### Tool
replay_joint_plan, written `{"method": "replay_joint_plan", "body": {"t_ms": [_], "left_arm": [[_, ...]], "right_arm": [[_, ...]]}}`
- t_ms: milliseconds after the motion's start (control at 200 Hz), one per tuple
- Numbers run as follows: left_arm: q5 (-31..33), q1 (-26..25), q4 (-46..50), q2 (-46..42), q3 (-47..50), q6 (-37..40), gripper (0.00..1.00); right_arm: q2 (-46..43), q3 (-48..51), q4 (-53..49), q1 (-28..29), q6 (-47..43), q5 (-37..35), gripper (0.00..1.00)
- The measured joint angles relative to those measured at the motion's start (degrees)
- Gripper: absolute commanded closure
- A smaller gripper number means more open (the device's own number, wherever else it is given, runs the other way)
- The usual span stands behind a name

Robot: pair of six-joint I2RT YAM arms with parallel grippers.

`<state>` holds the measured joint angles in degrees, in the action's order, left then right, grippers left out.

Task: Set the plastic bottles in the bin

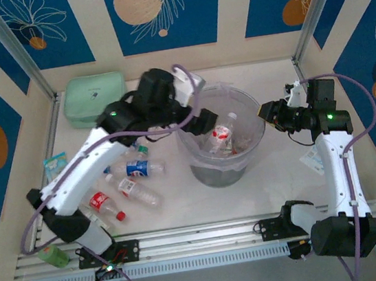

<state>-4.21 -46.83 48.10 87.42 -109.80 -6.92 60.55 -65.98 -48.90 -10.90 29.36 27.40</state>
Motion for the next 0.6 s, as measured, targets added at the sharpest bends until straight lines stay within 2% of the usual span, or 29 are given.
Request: {"method": "replay_joint_plan", "body": {"t_ms": [155, 250, 430, 600], "left_arm": [[1.99, 10.40, -0.94, -6.47, 9.27, -0.15, 0.07], [3.80, 15.10, -2.32, -6.34, 16.06, -0.48, 0.08], [5.90, 18.69, -6.19, 3.98, 25.75, -0.50, 0.04], [7.98, 20.24, -9.46, 13.86, 28.17, -0.42, 0.00]], "right_arm": [[0.00, 0.00, 0.00, 0.00, 0.00, 0.00, 0.65], [0.00, 0.00, -0.02, 0.00, 0.00, 0.00, 0.64], [0.00, 0.00, -0.83, 0.00, -0.42, -0.02, 0.61], [-0.02, 0.00, -1.79, 0.00, -0.63, -0.02, 0.60]]}}
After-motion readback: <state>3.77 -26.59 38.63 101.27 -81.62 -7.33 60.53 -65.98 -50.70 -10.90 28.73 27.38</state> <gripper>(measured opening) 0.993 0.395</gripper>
